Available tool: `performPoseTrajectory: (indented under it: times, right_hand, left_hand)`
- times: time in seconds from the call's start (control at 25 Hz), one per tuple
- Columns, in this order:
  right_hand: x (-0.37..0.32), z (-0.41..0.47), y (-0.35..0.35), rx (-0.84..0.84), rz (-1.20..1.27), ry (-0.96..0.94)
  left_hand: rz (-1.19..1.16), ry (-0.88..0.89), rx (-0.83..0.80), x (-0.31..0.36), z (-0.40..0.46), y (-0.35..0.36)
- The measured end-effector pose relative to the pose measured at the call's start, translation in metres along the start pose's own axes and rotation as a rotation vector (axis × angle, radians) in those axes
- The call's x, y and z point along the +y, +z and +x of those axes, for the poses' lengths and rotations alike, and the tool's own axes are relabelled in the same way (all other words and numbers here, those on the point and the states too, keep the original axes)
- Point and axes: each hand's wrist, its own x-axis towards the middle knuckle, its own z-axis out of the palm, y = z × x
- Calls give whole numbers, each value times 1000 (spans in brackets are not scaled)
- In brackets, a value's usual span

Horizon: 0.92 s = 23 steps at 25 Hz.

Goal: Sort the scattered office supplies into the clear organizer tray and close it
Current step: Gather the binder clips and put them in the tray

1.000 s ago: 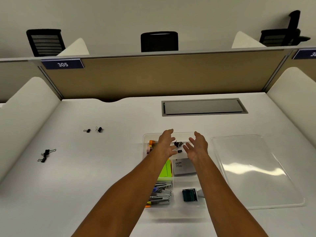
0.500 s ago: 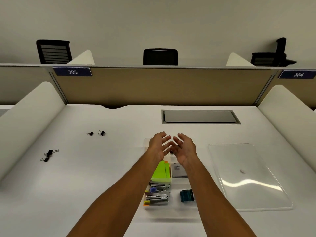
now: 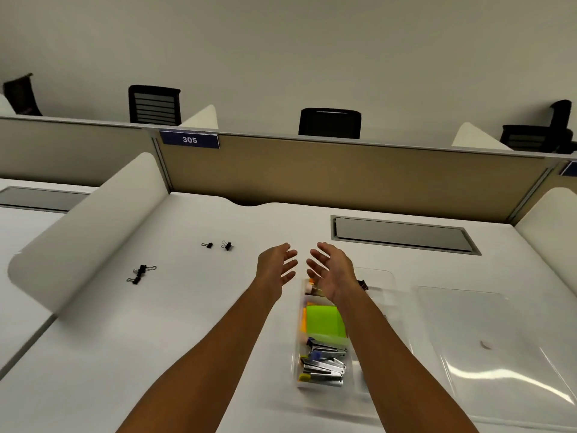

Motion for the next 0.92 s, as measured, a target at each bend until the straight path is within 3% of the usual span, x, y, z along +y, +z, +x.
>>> performPoseTrajectory:
  times: [0.28, 0.92]
  right_hand:
    - [27, 12, 61, -87, -181, 3]
    - [89, 101, 173, -252, -1087, -159]
  left_hand:
    - [11, 73, 136, 30, 17, -84]
    - [179, 142, 440, 45, 98, -277]
